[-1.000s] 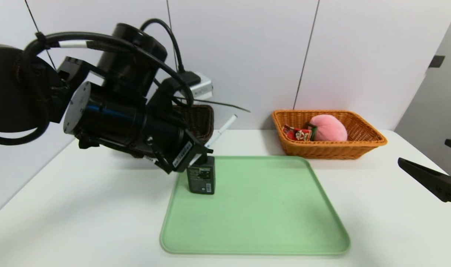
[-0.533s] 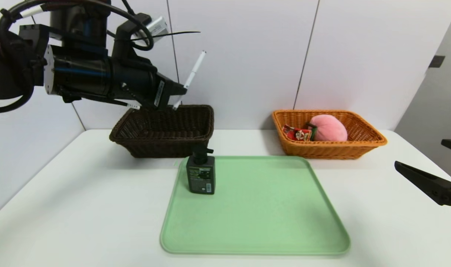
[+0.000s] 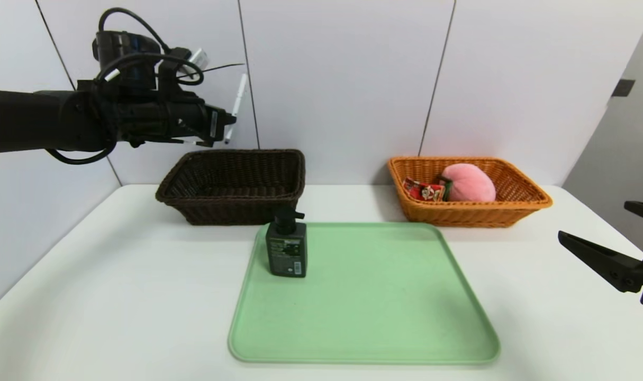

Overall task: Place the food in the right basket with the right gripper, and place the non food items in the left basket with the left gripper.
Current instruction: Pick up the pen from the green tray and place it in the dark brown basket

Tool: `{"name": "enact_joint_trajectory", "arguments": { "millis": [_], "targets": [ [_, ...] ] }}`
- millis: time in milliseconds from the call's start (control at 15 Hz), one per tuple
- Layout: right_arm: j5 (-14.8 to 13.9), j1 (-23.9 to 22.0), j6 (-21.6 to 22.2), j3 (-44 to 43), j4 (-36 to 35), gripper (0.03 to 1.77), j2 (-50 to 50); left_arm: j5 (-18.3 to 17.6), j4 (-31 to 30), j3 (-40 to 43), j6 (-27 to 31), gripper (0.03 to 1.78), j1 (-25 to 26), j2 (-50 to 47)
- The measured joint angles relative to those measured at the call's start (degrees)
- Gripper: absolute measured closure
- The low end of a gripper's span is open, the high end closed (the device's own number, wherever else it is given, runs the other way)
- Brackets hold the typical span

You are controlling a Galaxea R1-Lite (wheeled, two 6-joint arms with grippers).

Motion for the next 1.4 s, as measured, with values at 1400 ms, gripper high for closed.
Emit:
{"name": "enact_joint_trajectory", "arguments": {
  "millis": [1400],
  "targets": [
    [-0.7,-0.1,-0.4,-0.8,-0.1,0.09,1.6,1.1,-2.0,4.2,4.1,1.74,6.8,9.5]
  ]
}}
